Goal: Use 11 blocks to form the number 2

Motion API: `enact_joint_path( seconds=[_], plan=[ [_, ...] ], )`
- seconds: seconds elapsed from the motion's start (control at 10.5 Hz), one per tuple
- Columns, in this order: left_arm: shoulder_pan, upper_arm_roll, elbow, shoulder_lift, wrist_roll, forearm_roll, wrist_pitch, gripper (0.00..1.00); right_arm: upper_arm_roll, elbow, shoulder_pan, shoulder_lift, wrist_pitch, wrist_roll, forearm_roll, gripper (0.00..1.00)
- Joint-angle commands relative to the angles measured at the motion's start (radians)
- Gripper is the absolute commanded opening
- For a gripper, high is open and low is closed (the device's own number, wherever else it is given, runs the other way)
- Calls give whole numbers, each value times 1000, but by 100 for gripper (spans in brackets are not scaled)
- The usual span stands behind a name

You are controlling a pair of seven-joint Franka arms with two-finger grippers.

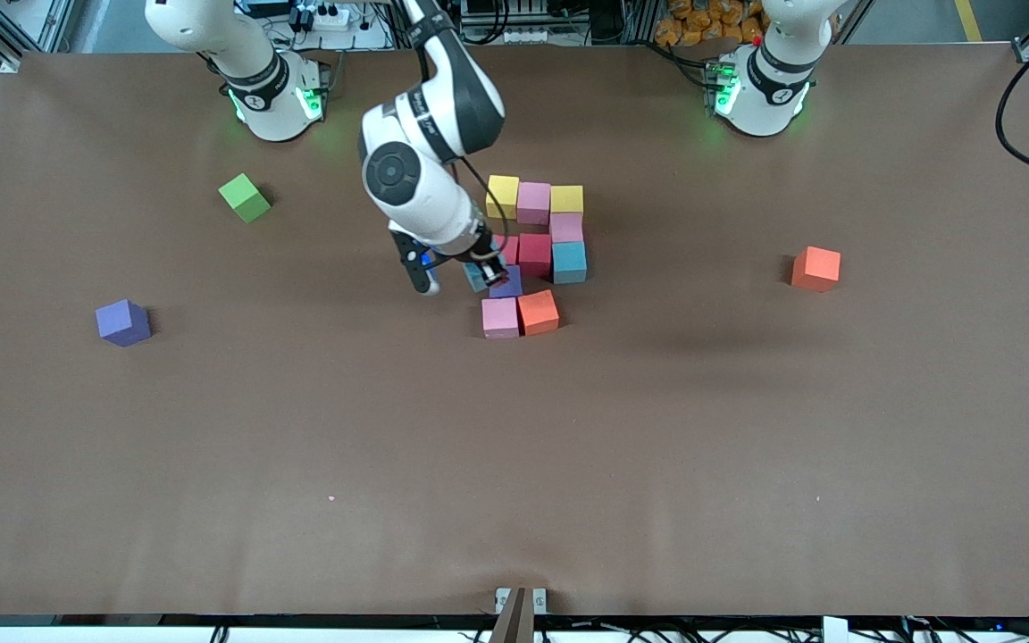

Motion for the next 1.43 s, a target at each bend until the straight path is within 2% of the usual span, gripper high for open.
enact_joint_path(
  seconds=[0.0, 0.19, 0.29, 0.48, 0.67, 0.86, 1.24, 1.34],
  plan=[
    [-403, 379, -42, -57, -27, -26, -18, 100, 48, 163, -58, 101, -25, 122, -1, 11],
    [-722, 729, -50, -61, -15, -62, -33, 100, 52, 215, -63, 135, -14, 229, 0, 11],
    [-865, 889, -52, -57, -13, -62, -40, 100, 86, 246, -89, 144, -10, 269, -1, 11],
    [-887, 910, -46, -51, -24, -63, -40, 100, 151, 339, -135, 196, -8, 367, -9, 11],
    [-888, 909, -42, -48, -33, -66, -38, 100, 165, 399, -134, 248, 27, 424, -7, 11],
    [-879, 910, -49, -50, -29, -149, -43, 100, 206, 422, -141, 279, 117, 445, -6, 11],
    [-887, 898, -46, -57, -85, -180, -69, 100, 243, 459, -147, 347, 173, 448, -3, 12],
    [-887, 900, -49, -59, -129, -247, -70, 100, 275, 467, -169, 354, 190, 449, -3, 12]
  ],
)
